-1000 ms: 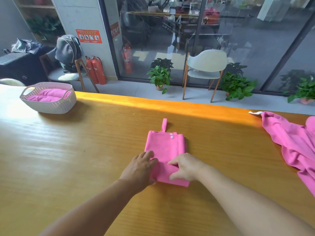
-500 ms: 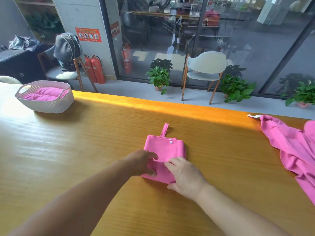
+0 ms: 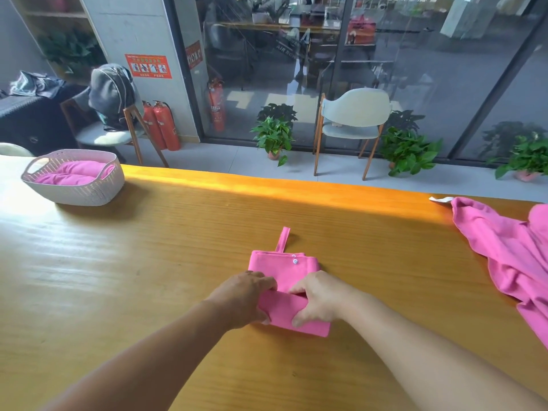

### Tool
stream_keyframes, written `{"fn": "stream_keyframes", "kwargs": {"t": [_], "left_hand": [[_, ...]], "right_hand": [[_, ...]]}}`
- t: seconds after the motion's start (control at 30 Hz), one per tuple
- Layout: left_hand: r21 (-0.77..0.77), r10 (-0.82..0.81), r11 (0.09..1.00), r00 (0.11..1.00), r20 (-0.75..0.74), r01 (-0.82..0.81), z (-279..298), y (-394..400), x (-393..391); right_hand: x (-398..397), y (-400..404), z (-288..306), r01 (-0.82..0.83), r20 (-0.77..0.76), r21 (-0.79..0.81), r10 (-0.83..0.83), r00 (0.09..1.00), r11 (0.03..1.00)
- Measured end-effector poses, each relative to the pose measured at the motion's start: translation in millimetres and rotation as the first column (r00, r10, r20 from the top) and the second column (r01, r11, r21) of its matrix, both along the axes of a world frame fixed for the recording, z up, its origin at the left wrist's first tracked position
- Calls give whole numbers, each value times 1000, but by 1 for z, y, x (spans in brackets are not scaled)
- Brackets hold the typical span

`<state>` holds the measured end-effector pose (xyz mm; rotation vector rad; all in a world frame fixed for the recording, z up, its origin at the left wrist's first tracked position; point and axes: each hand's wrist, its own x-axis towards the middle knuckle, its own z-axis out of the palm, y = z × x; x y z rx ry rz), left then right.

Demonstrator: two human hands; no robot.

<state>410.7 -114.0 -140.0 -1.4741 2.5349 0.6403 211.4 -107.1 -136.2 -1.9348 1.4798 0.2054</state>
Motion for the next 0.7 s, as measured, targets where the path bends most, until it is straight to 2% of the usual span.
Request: {"fn": "stream_keyframes", "kwargs": {"t": [0.1,0.17,0.27,0.4,0.53,0.6,0.7], "left_hand": [[100,46,994,999,-11,-44,1,-5,0],[202,97,975,995,-36,-88,2,-10,3],[317,114,943,993,-37,-97,1,-13,7],[313,119,944,992,-33,-103,-1,-12,8],[7,-2,1000,998,57,1,-7,2,6],[-76,-32,996,998,60,36,-14,8,5],[-9,21,1000,1000,-24,-21,-17,6,7]], "right_hand": [[1,13,4,-48,-33,-160,43,999,986],[3,24,1,-151,-134,-303,115,984,941],[9,31,-5,-243,-216,-366,172,961,898],[13,15,0,-263,-233,-286,200,952,921],[16,-1,5,-203,-203,-157,170,964,966],[16,-6,8,-169,-175,-61,156,972,984],[15,-11,12,-106,-108,26,108,988,994]]}}
